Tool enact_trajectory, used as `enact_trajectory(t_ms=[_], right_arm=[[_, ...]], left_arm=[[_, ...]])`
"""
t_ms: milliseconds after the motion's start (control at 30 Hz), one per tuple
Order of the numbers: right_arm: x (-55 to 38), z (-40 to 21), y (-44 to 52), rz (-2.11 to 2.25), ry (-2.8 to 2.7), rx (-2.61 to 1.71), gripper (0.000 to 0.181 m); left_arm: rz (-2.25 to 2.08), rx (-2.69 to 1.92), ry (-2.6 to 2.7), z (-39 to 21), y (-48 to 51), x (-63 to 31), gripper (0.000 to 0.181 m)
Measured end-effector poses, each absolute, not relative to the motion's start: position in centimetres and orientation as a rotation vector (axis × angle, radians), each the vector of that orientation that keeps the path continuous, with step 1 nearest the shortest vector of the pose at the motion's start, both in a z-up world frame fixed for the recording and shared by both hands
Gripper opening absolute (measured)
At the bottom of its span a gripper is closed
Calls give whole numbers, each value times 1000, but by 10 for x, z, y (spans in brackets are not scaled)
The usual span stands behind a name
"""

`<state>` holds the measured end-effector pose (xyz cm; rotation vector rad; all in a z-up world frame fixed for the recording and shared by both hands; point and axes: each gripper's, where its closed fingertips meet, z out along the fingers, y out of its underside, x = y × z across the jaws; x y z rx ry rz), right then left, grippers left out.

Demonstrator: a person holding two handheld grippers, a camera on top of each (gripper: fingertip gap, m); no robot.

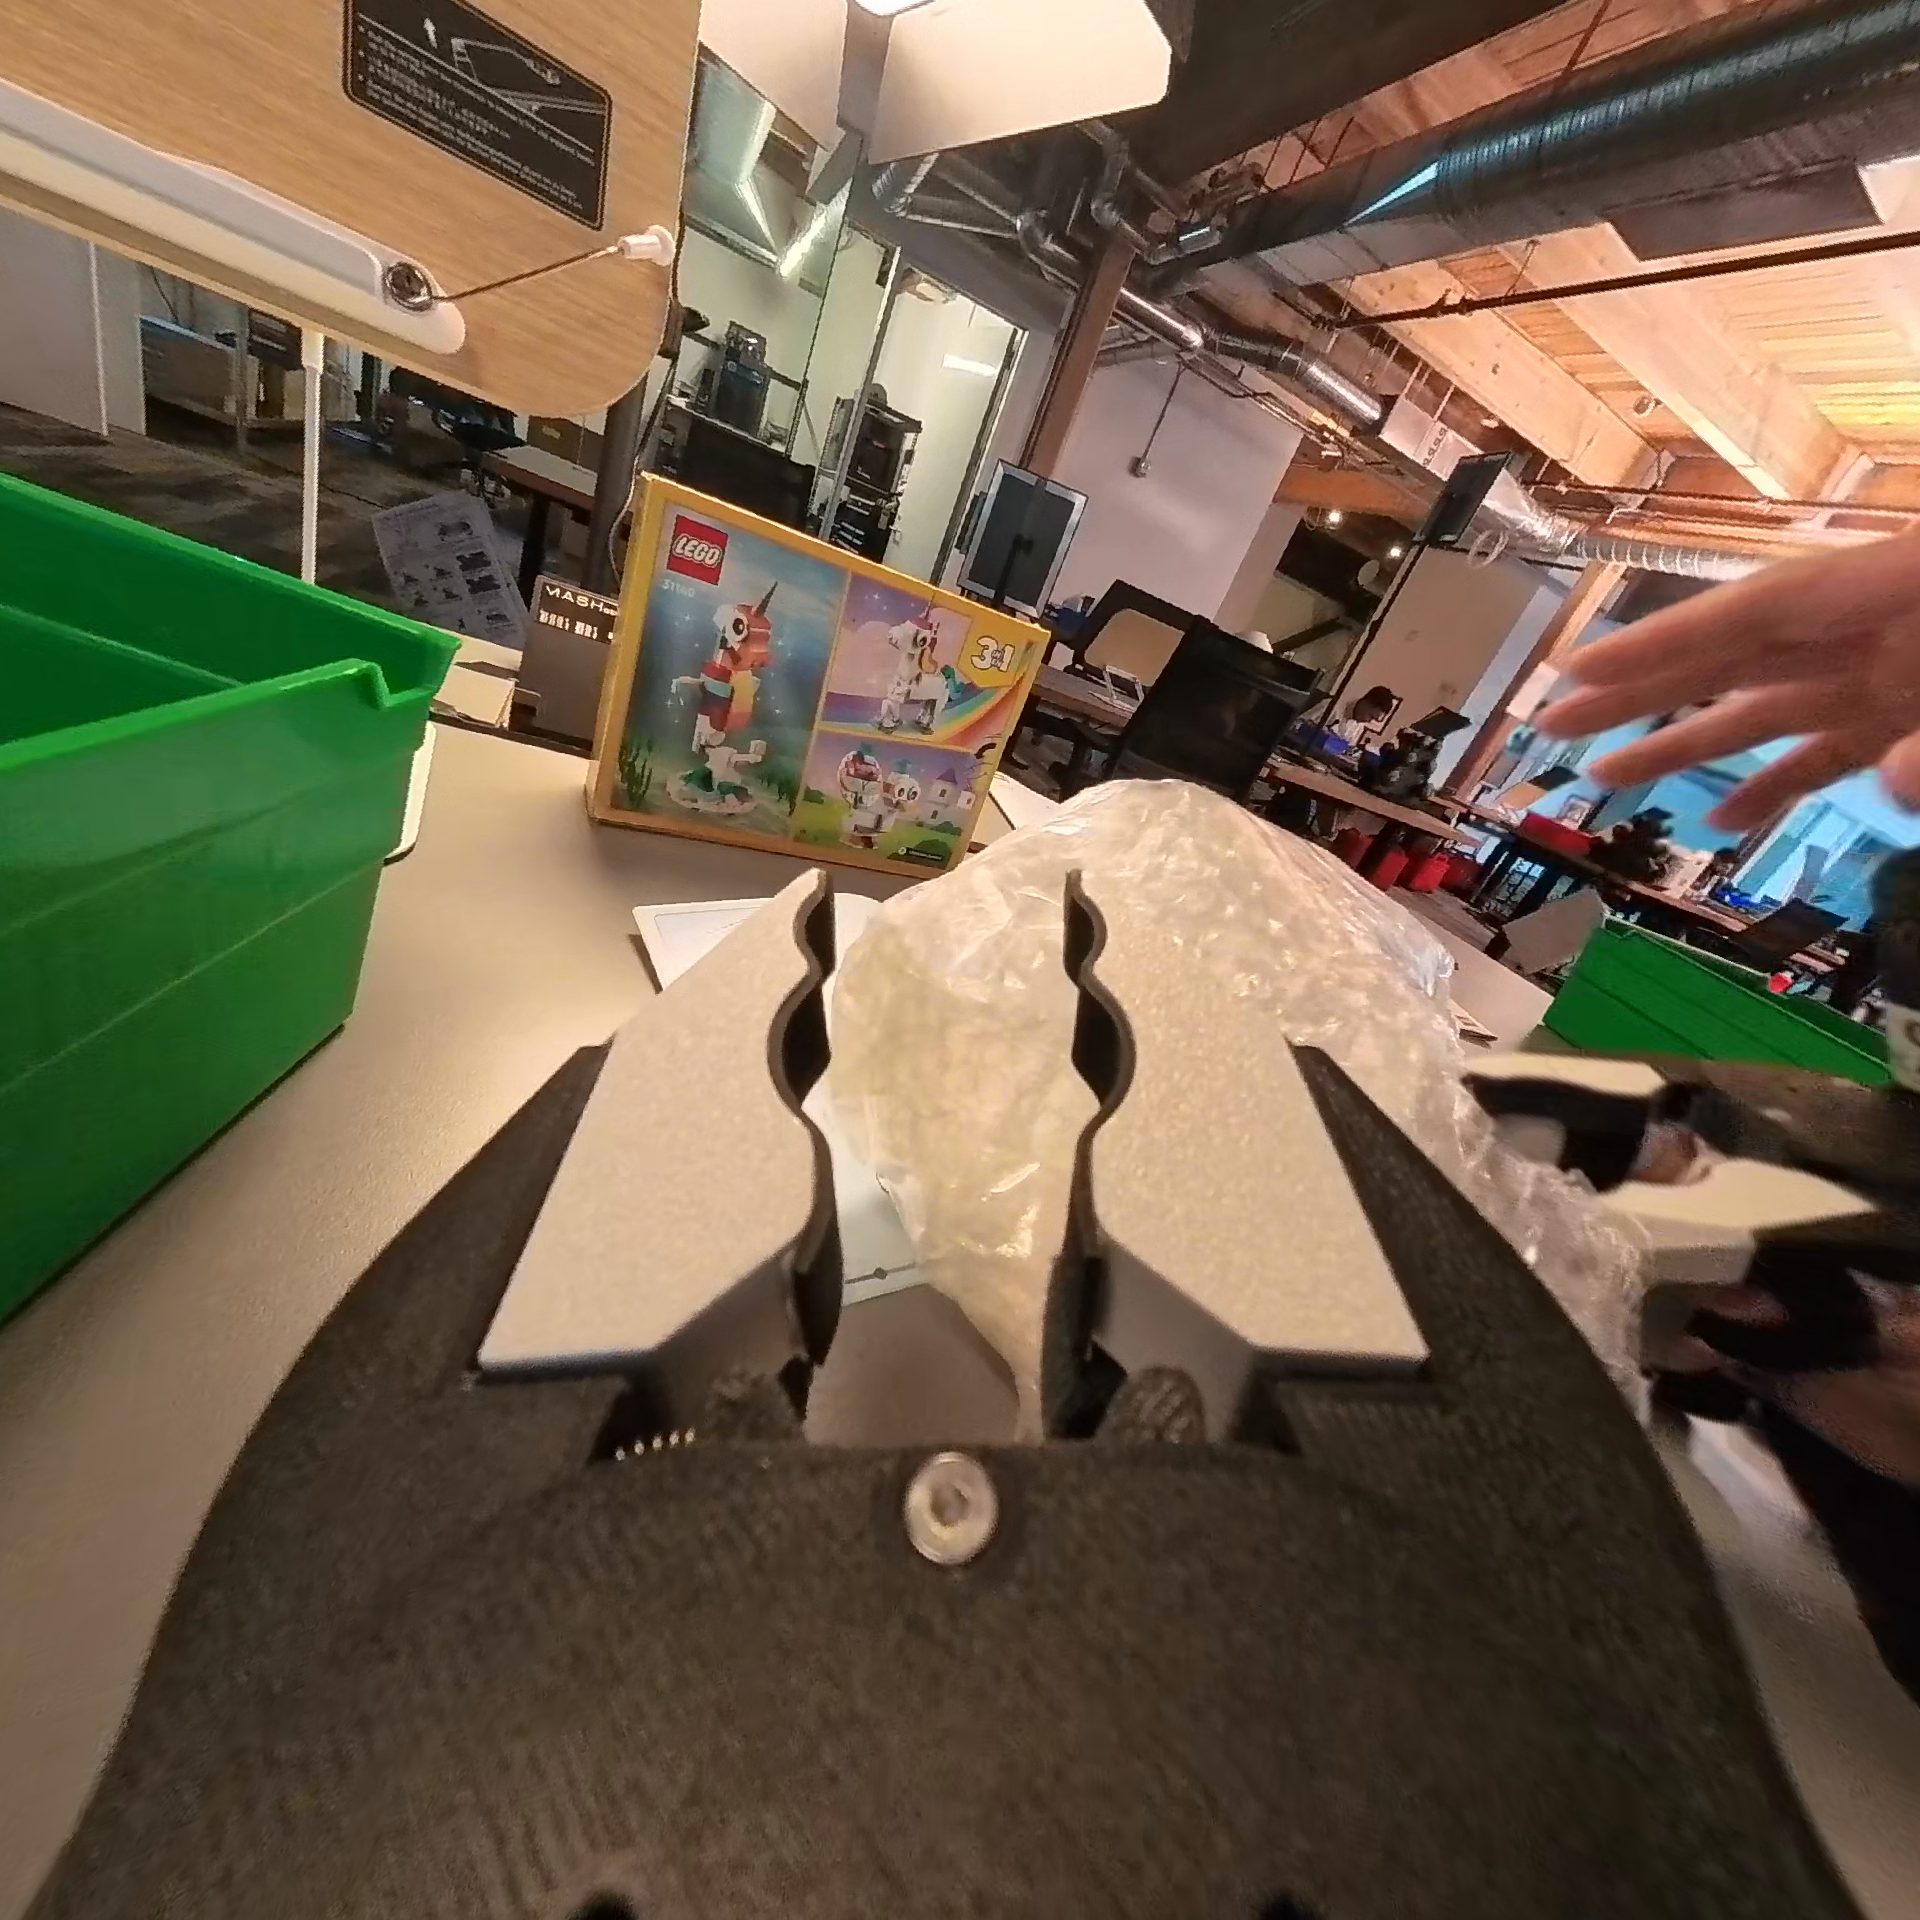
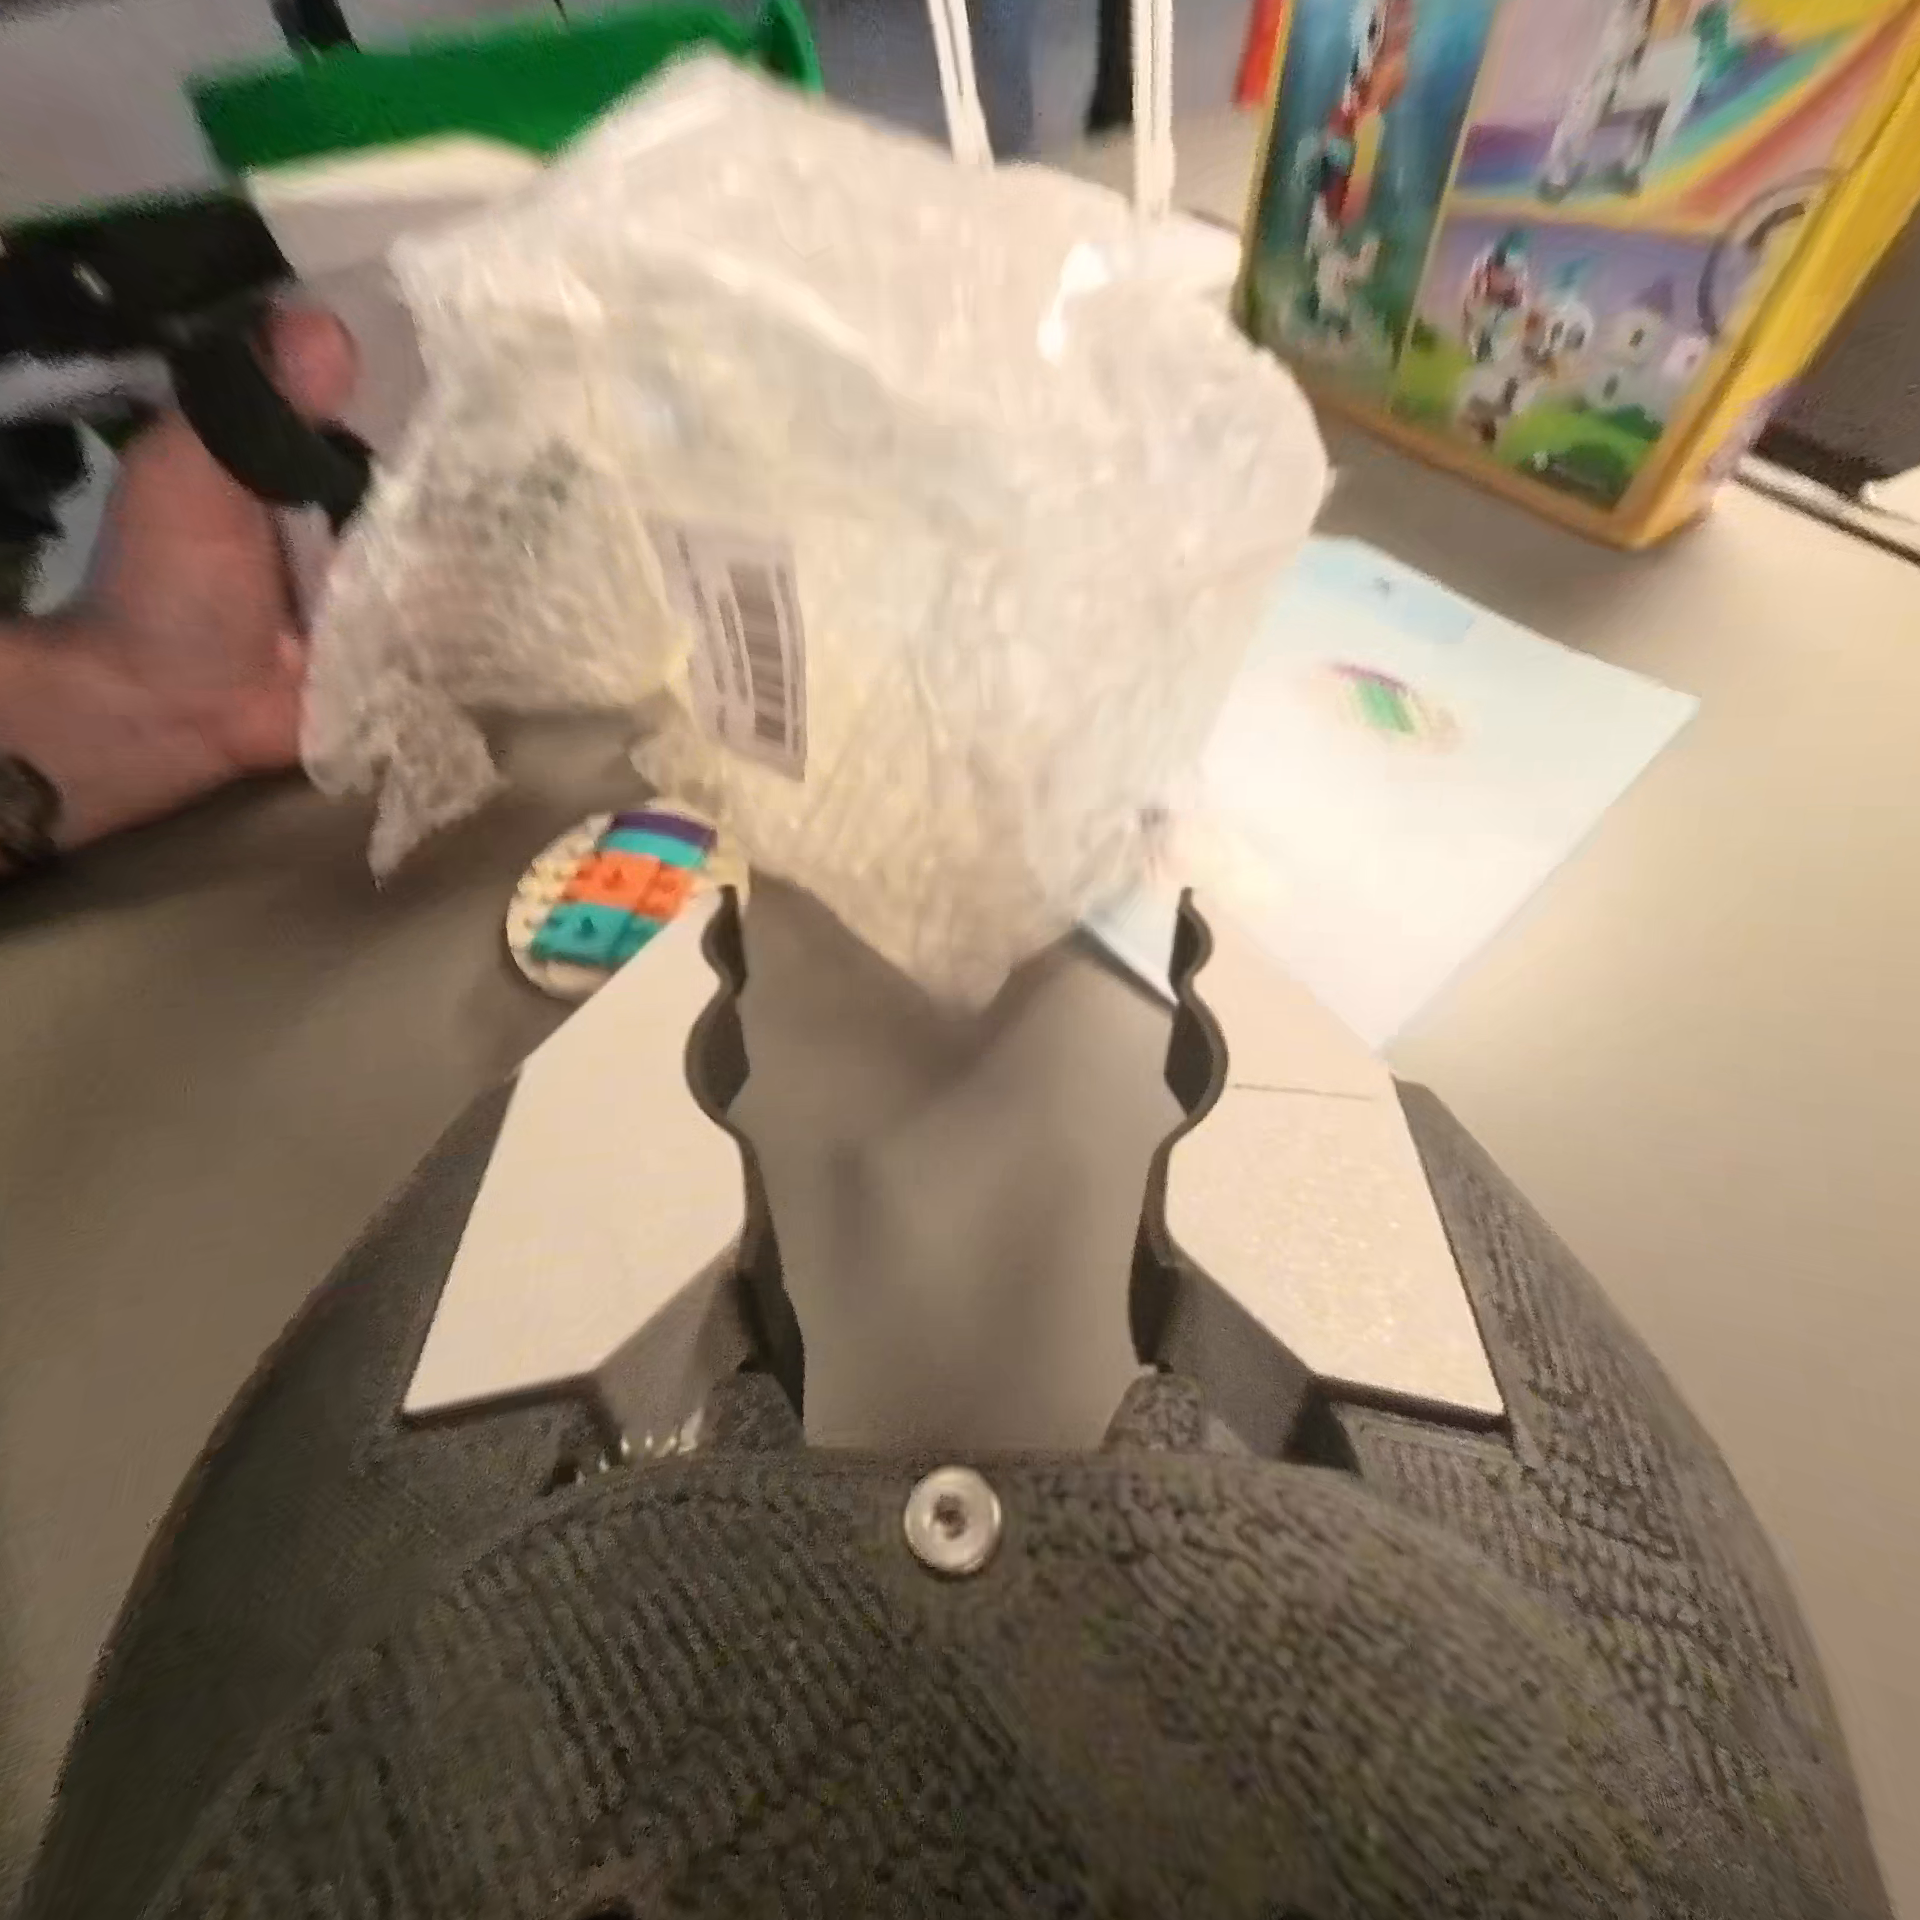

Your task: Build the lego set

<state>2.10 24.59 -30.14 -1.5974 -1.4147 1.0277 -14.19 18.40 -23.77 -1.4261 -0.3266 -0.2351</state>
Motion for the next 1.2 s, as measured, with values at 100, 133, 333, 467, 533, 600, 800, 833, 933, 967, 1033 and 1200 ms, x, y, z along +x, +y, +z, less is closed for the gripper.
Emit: enact_trajectory(t_ms=[100, 133, 333, 467, 533, 600, 800, 833, 933, 967, 1033, 1200], right_arm=[[0, -288, 249, 1173, -1416, -1527, 90], [-6, -289, 252, 1183, -1437, -1531, 90], [-18, -297, 258, 1182, -1535, -1547, 58], [-15, -300, 264, 1187, -1502, -1588, 33], [-13, -302, 267, 1169, -1495, -1604, 12], [-11, -300, 274, 1145, -1455, -1614, 6], [20, -252, 346, 1182, -1070, -1628, 2], [33, -241, 370, 1157, -979, -1632, 2], [93, -214, 463, 896, -677, -1634, 2], [119, -209, 496, 794, -566, -1641, 3], [174, -205, 554, 608, -356, -1657, 3], [280, -232, 644, 173, -54, -1763, 5]], left_arm=[[-236, -1429, -323, -238, 185, -141, 43], [-238, -1430, -321, -238, 185, -141, 42], [-245, -1423, -326, -238, 184, -142, 41], [-247, -1429, -303, -237, 186, -138, 44], [-242, -1433, -281, -237, 187, -134, 44], [-228, -1440, -263, -237, 187, -132, 44], [-207, -1441, -262, -236, 187, -132, 42], [-209, -1441, -264, -237, 187, -132, 42], [-210, -1441, -266, -237, 187, -133, 42], [-210, -1442, -266, -237, 187, -132, 42], [-209, -1444, -263, -237, 187, -132, 42], [-207, -1446, -260, -237, 187, -132, 43]])
